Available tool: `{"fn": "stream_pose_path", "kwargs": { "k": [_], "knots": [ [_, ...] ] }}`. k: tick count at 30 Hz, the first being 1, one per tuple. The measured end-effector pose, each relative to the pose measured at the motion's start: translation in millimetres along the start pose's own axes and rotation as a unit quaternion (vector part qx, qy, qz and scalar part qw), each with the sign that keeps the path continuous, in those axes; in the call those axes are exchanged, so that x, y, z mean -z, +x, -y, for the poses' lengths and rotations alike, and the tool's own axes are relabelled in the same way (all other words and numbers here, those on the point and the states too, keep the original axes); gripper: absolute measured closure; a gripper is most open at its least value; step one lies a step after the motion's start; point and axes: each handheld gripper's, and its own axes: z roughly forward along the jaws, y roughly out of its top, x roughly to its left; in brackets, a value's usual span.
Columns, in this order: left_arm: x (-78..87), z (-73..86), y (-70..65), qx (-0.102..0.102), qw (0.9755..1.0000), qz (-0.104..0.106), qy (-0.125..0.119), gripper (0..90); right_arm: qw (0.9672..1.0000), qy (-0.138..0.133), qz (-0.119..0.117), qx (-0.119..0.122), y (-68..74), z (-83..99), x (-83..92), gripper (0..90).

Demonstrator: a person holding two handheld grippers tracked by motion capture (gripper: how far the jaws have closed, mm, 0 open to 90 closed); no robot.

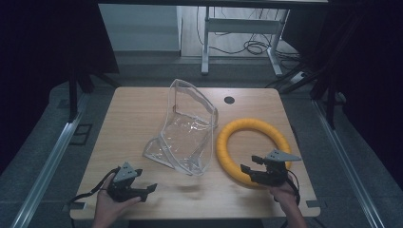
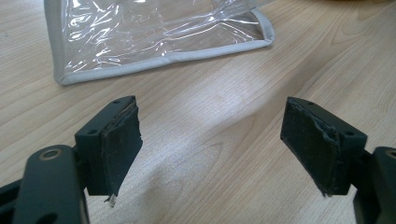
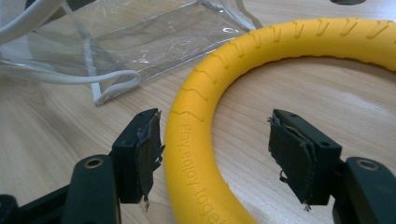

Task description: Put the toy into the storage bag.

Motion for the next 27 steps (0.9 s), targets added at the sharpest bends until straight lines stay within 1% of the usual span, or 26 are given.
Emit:
{"fn": "stream_pose_path", "kwargs": {
  "k": [4, 5, 6, 9, 10, 12, 16, 18, 21, 23, 25, 26, 27],
  "knots": [
    [0.4, 0.1, -0.2, 0.0, 1.0, 0.0, 0.0, 20.0, 1.0, 0.008, 0.001, 0.0, 0.4, 0.0, 1.9, 32.9],
    [0.4, 0.1, -0.2, 0.0, 1.0, 0.0, 0.0, 20.0, 1.0, 0.008, -0.002, -0.003, 0.4, -0.3, 2.8, 32.5],
    [0.8, -0.1, -0.2, 0.001, 1.0, -0.001, 0.002, 20.0, 0.9998, 0.017, -0.007, 0.002, 0.5, -1.4, 4.2, 31.8],
    [0.8, -0.3, 0.0, 0.003, 1.0, -0.002, 0.002, 20.0, 0.9998, 0.017, -0.005, 0.009, 0.9, -4.3, 8.3, 31.7],
    [0.1, -0.4, -0.1, 0.004, 1.0, -0.001, 0.001, 20.0, 0.9997, 0.021, -0.011, 0.007, 0.4, -5.6, 9.1, 31.6],
    [-1.1, -0.4, -0.5, 0.004, 1.0, 0.002, 0.002, 20.0, 0.9993, 0.031, -0.015, 0.013, 0.1, -9.2, 10.2, 31.5],
    [-0.6, -0.6, -0.1, 0.004, 1.0, 0.001, 0.002, 20.0, 0.9977, 0.053, -0.019, 0.038, 1.5, -21.4, 11.5, 32.1],
    [0.3, -0.6, 0.1, 0.004, 1.0, 0.0, 0.001, 20.0, 0.9966, 0.063, -0.029, 0.043, 1.4, -29.5, 10.7, 32.6],
    [0.9, -0.5, 0.2, 0.004, 1.0, -0.001, 0.001, 20.0, 0.9937, 0.087, -0.037, 0.06, 2.0, -42.8, 7.7, 32.6],
    [1.2, -0.5, 0.5, 0.003, 1.0, -0.002, 0.002, 20.0, 0.9903, 0.108, -0.038, 0.079, 3.5, -51.6, 5.1, 31.1],
    [1.2, -0.6, 0.6, 0.003, 1.0, -0.002, 0.002, 20.0, 0.9847, 0.138, -0.041, 0.098, 5.2, -60.5, 1.5, 29.3],
    [1.2, -0.6, 0.7, 0.003, 1.0, -0.003, 0.003, 20.0, 0.9829, 0.147, -0.041, 0.103, 5.9, -62.8, 0.1, 29.2],
    [1.2, -0.6, 0.7, 0.003, 1.0, -0.003, 0.003, 20.0, 0.9829, 0.147, -0.041, 0.103, 5.9, -62.8, 0.1, 29.2]
  ]
}}
